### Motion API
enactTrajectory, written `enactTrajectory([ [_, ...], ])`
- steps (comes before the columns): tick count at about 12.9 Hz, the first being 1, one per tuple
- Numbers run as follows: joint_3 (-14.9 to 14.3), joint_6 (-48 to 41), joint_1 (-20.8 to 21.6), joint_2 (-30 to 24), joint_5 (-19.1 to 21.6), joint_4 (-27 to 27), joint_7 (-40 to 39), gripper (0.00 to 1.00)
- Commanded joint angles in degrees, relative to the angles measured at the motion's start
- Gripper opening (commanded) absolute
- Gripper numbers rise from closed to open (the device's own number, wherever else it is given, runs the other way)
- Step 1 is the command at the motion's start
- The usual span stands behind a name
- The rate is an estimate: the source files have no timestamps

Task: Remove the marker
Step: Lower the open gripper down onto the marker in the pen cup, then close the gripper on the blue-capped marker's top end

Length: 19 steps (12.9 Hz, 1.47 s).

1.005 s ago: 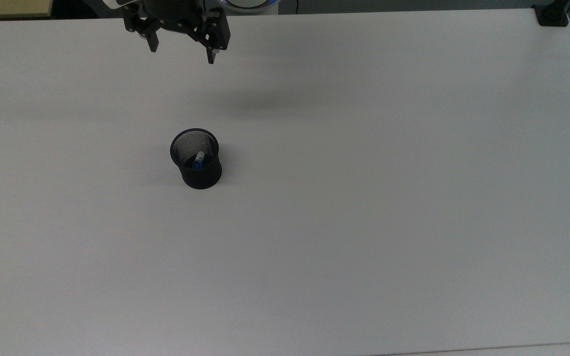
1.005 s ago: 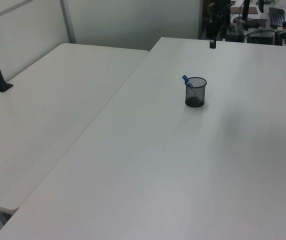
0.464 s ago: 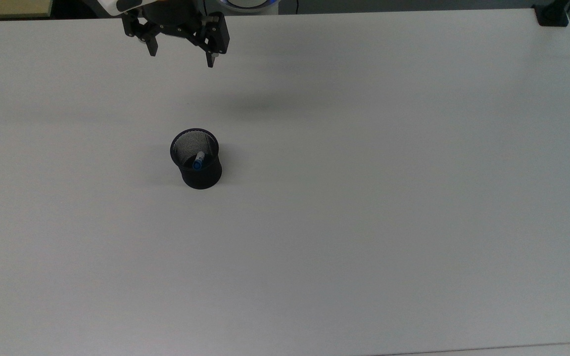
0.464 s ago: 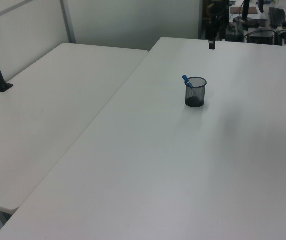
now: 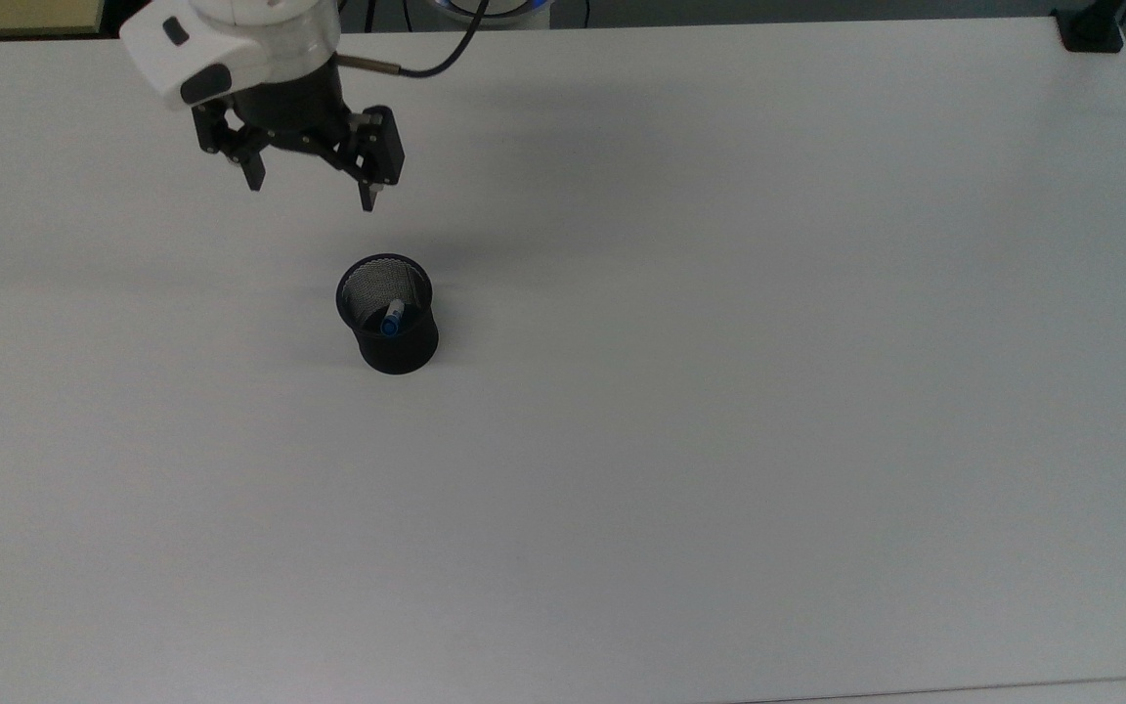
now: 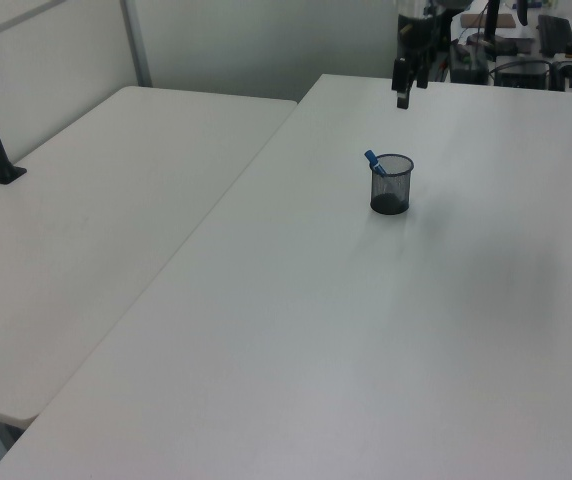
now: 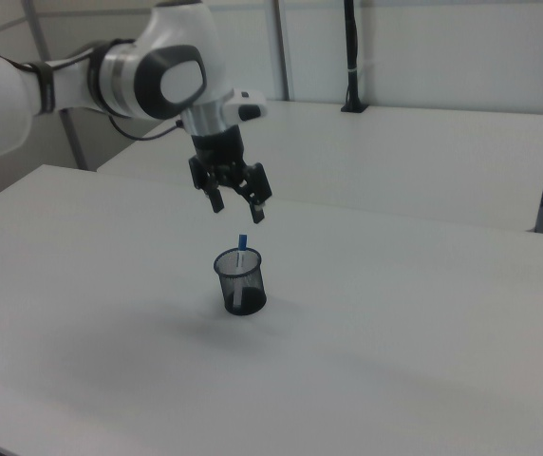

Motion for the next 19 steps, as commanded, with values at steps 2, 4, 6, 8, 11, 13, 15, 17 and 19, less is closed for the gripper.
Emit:
enactTrajectory([
  [2,-0.1,8.6,0.3,6.3,3.1,1.5,-1.1,1.00],
  [4,0.2,9.3,0.5,9.0,3.2,3.7,-0.9,1.00],
  [6,0.4,9.4,0.7,10.3,3.1,3.9,-1.0,1.00],
  [8,0.4,9.4,1.8,11.0,3.1,3.9,-0.7,1.00],
  [11,0.4,9.5,3.2,11.8,2.9,3.9,3.2,0.86],
  [13,0.4,9.5,3.5,12.0,2.7,3.9,3.6,0.66],
  [15,0.4,9.5,3.5,12.0,2.5,3.8,3.6,0.42],
  [17,0.3,9.5,3.5,12.1,2.4,3.8,3.5,0.27],
  [19,0.3,9.5,3.5,12.3,2.4,3.8,3.5,0.19],
])
